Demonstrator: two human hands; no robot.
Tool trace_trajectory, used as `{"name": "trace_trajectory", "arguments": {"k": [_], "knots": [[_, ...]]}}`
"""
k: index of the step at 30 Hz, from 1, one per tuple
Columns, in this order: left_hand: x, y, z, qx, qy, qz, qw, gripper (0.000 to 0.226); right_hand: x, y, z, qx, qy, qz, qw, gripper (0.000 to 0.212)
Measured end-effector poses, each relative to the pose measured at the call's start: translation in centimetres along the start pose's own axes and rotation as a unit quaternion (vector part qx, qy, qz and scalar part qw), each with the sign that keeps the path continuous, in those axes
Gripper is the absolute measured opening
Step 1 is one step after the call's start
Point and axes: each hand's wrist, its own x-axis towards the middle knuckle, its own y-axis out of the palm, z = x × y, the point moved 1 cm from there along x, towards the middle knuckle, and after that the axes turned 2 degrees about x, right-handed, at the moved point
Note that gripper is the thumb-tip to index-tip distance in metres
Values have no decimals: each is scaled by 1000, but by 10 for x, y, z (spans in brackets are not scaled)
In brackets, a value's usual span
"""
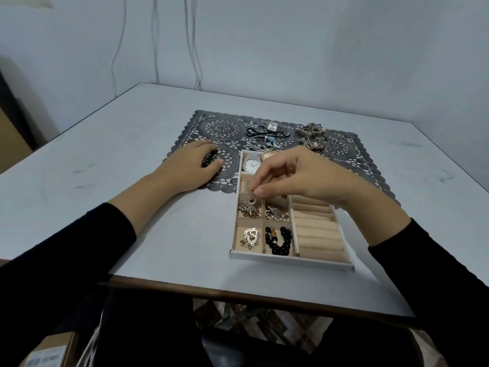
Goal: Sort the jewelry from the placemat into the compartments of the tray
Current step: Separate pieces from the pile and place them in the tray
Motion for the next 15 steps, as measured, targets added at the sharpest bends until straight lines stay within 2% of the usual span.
{"name": "trace_trajectory", "arguments": {"k": [8,15], "knots": [[-3,-2,-5,0,1,-4,1000,54,14,6,8,-143,38,53,988,13],[-4,-4,-7,-3,-1,-2,1000,54,17,11,12,-241,42,51,968,12]]}}
